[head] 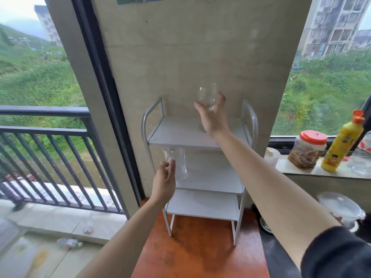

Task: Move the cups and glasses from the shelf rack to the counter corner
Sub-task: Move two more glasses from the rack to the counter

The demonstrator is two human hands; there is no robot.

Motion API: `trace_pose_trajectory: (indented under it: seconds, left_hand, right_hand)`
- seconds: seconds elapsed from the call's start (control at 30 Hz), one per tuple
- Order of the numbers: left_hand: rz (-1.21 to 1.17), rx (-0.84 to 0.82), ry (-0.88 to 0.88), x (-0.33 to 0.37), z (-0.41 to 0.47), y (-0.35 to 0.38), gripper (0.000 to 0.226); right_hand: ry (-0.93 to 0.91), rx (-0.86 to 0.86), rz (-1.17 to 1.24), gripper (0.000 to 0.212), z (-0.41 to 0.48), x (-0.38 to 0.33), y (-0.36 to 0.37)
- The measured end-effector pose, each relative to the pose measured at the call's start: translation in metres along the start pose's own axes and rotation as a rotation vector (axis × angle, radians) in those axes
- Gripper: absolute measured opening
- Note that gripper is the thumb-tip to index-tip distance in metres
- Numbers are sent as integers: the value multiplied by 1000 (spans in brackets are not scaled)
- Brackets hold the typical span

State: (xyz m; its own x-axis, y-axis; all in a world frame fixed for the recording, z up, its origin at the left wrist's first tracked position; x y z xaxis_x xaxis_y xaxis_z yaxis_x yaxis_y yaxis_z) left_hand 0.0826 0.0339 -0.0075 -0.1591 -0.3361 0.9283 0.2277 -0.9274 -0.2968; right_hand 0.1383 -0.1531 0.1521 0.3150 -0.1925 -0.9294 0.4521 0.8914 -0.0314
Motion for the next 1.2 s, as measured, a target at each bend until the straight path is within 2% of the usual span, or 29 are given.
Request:
trace_pose_trajectory:
  seconds: [0.07, 0.17, 0.23, 0.33, 0.4, 0.57, 0.63, 0.83, 1.0, 1.13, 1.2]
  left_hand:
    - [-81, 8, -27, 3, -13, 1, 49]
    - [-234, 19, -61, 4, -31, 6, 38]
    - [-266, 24, -57, 2, -46, 10, 33]
    - [-308, 38, -17, 0, -76, 17, 38]
    - [-338, 27, 5, -3, -99, 24, 42]
    - [-368, -76, -13, -13, -163, 54, 42]
    - [-359, -138, -26, -16, -194, 71, 42]
    - [-316, -464, -24, 2, -283, 133, 38]
    - [-238, -688, 71, 38, -364, 195, 41]
    - [-221, -777, 181, 84, -452, 252, 43]
    - [-226, -836, 172, 105, -503, 284, 46]
  right_hand:
    - [5, -9, 54, 75, -23, -6, -7]
    - [-34, 24, 88, 73, -66, -17, -30]
    - [-98, 66, 100, 72, -98, -19, -49]
    - [-182, 145, 63, 71, -149, -11, -81]
    - [-150, 164, 44, 70, -180, 10, -101]
    - [73, 192, -26, 62, -250, 88, -158]
    - [129, 245, -44, 60, -276, 109, -187]
    - [219, 453, -82, 60, -335, 136, -297]
    - [176, 643, -152, 61, -392, 120, -409]
    - [180, 755, -180, 58, -458, 100, -516]
    - [176, 833, -224, 58, -496, 85, -573]
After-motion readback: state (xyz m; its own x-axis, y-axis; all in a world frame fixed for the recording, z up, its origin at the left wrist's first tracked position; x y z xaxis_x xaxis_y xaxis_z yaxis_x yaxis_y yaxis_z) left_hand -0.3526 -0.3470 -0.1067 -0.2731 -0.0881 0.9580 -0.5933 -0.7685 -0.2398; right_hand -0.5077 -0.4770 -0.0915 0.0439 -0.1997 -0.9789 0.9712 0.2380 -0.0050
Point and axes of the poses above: each hand's wrist, its own z-axis towards the middle knuckle, its own y-axis out of the palm, x = y × z, the point moved 5 cm from there along z, towards the middle knuckle, and after that the axes turned 6 degrees about x, right-handed, at the moved point
